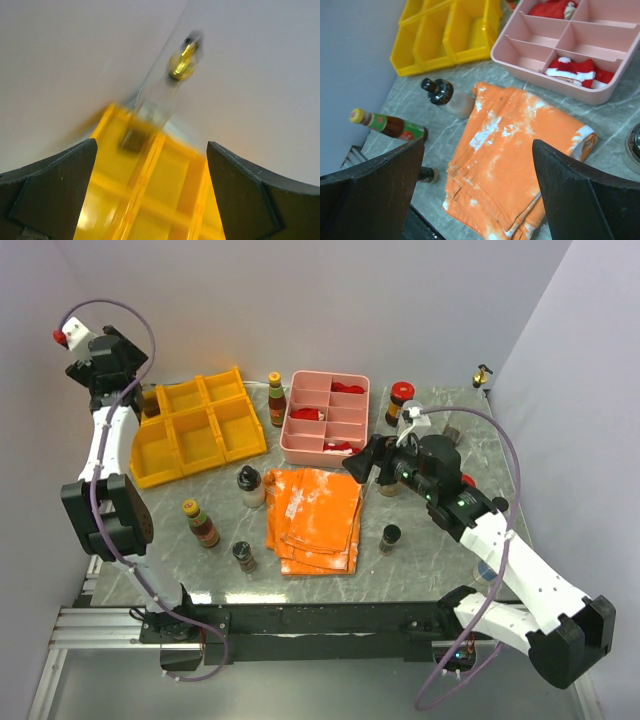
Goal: Organize the condiment bottles
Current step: Pick up the bottle from the center of the board.
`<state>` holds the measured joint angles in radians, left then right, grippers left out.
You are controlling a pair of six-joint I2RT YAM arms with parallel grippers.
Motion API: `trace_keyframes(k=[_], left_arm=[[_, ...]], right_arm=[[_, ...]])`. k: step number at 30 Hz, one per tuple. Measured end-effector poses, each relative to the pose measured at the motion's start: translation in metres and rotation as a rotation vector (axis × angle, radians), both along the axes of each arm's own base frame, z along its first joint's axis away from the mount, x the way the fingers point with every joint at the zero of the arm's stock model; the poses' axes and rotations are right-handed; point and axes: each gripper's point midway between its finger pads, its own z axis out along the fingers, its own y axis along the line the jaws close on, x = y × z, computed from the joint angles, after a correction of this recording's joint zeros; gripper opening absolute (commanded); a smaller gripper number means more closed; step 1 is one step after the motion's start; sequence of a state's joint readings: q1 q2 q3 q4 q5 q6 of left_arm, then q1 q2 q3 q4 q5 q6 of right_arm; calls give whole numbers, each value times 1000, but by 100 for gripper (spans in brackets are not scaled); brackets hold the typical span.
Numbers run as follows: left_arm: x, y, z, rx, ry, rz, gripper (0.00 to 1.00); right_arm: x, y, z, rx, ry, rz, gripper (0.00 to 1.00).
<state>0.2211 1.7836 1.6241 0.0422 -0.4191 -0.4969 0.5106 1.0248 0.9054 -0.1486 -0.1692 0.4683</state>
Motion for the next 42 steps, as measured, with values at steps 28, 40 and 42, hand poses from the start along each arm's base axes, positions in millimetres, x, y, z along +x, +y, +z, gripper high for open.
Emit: trace_keyframes(k=[28, 40, 42], left_arm=[[-275, -180, -75, -100, 447, -364, 95], [-300, -195, -131, -239, 526, -392, 80], [-301, -196, -141, -261, 548, -378, 75]], right_arm=[[-14, 11, 1, 66, 8, 75, 94], [-13, 10, 1, 64, 5, 65, 93], [-13, 9, 1, 64, 5, 64, 93]])
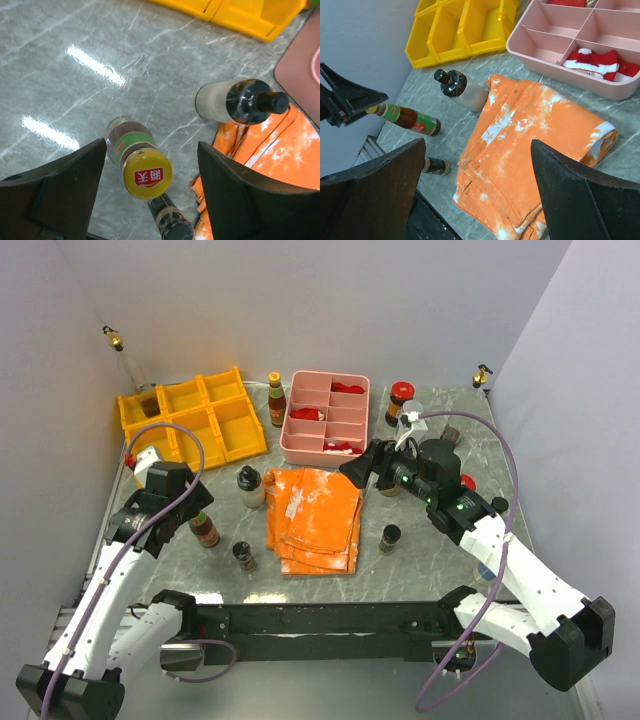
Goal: Organize the condiment bottles
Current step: Pick up the bottle from the center of the board.
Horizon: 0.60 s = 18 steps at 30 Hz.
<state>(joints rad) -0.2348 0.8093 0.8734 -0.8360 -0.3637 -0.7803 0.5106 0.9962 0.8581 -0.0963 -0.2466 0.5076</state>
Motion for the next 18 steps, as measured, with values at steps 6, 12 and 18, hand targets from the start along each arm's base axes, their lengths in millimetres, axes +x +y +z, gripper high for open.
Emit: trace_keyframes(k=[6, 12, 18], left_arm=[[-4, -2, -13, -29, 26, 33, 61], [-3, 1, -11, -21, 11, 56, 30], [-4, 6, -7, 30, 33, 62, 1]], right_arm=[[0, 0, 0, 0, 0, 0, 93], [0, 0, 0, 1, 0, 2, 93], [-1, 0, 1, 2, -3, 1, 93]])
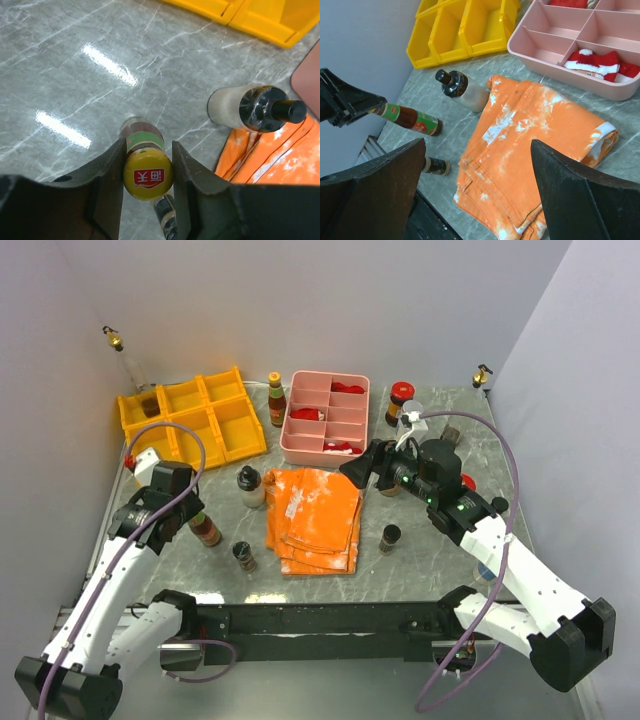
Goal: Organize the condiment bottles
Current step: Pick up the bottle from the center of the board.
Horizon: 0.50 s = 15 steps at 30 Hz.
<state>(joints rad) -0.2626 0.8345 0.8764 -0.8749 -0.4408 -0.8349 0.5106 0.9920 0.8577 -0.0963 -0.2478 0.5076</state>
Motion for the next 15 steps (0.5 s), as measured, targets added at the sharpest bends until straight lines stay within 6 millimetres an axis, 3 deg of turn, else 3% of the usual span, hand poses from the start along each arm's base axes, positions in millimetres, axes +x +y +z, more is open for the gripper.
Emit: trace_keyframes(k=[8, 12, 15], left_arm=[[1, 0, 9, 49, 57, -42, 1], [12, 0, 43, 93, 26, -79, 1], [28, 2, 85, 135, -48, -98, 1]], right_arm=[[-1, 0, 1, 1, -2, 0, 93], [-1, 0, 2, 3, -5, 0, 93], [-3, -1, 5, 8, -14, 0, 93]])
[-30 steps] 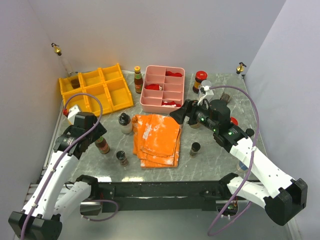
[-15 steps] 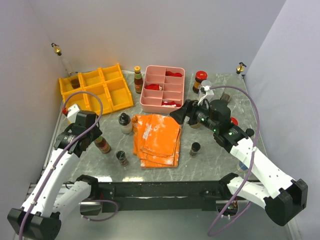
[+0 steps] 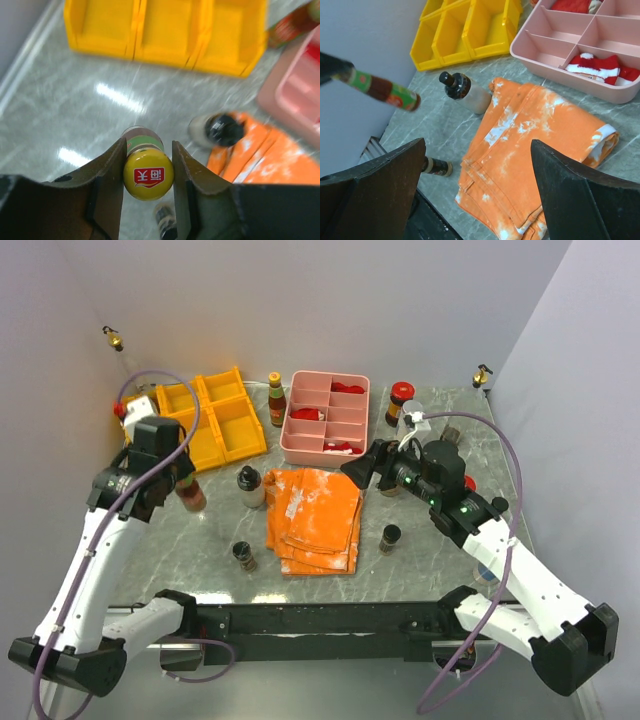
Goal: Organize the condiment bottles
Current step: Pick up the bottle from the center of the board, then place the bottle in the storage box.
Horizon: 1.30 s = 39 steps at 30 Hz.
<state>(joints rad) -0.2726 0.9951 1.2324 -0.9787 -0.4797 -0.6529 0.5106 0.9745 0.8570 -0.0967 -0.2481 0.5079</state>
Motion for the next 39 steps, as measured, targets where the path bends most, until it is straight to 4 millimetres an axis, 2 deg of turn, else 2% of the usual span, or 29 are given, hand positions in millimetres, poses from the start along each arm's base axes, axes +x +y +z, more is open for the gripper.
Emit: trace_keyframes(k=[5, 9, 17, 20, 22, 27, 30, 34, 39], left_arm=[[36, 0, 61, 59, -154, -26, 1], [77, -2, 81, 132, -203, -30, 1], [174, -5, 66, 262, -192, -25, 1], [206, 7, 70, 248, -210, -11, 1], [226, 22, 76, 222, -240, 7, 1], [260, 67, 88, 192, -316, 66, 1], [278, 84, 86, 187, -352, 73, 1], [306, 91, 69, 178, -368, 47, 1], [342, 85, 41, 152, -367, -10, 1]], right_arm=[[-3, -2, 8, 11, -21, 0, 93], [-5, -3, 11, 16, -29, 0, 93], [-5, -3, 11, 16, -31, -4, 93], [-4, -4, 10, 13, -30, -8, 93], [-2, -4, 9, 8, -29, -14, 93], [-1, -6, 5, -3, -18, -29, 93], [0, -7, 5, -4, -18, -32, 93], [1, -6, 2, -9, -8, -31, 93], [0, -6, 0, -12, -3, -32, 94]])
